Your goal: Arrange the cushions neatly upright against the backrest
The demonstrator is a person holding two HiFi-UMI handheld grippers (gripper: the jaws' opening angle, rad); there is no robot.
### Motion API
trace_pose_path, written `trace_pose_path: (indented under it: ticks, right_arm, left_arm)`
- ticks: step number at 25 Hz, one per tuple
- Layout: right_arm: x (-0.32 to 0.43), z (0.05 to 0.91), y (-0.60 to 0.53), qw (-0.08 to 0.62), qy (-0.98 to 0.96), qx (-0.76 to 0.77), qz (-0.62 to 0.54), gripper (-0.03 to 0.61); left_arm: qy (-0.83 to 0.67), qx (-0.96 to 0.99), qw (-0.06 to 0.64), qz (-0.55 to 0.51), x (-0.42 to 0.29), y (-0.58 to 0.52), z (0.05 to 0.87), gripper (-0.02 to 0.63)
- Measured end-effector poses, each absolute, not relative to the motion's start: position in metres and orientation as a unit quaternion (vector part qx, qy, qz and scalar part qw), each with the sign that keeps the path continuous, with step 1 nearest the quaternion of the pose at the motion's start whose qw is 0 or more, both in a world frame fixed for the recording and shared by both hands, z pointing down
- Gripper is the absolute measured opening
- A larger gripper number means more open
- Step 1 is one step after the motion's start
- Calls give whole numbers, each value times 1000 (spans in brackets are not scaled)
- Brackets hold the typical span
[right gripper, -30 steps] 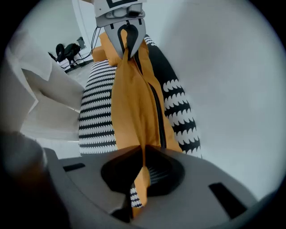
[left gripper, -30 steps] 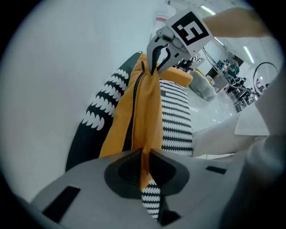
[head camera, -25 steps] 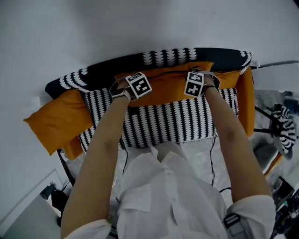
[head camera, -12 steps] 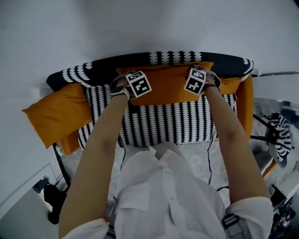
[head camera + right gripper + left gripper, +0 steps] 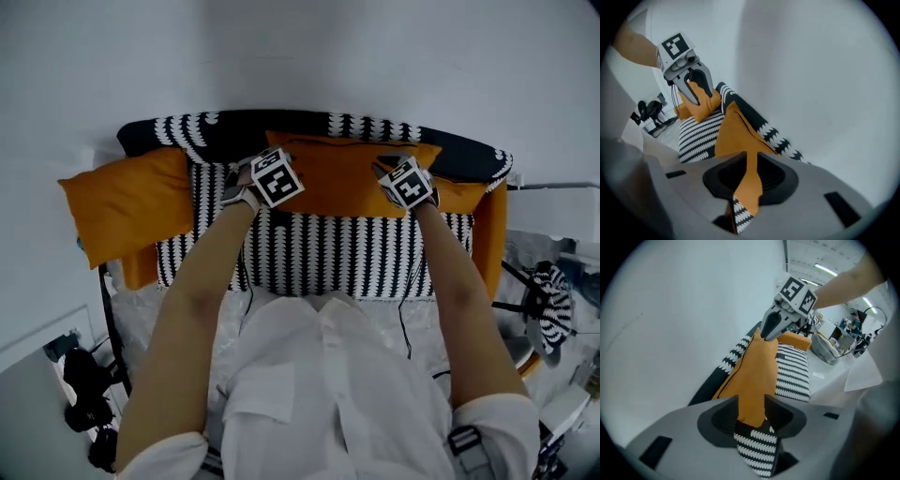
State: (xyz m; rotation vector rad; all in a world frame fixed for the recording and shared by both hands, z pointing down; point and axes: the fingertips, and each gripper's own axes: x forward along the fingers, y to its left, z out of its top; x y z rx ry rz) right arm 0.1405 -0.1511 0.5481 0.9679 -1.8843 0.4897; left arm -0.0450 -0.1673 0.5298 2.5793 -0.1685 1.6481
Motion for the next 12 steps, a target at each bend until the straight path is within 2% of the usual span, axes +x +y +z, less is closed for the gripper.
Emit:
trace_pose_path:
  ticks: [4,12]
  right_arm:
    - [76,556,-138,468,-802,320,186,127]
    - [-87,545,-165,465,-849,215,131,146]
  left_arm:
    - [-77,830,52,550,-98,-158,524,190]
    - [-148,800,85,575,-257,-156,509,189]
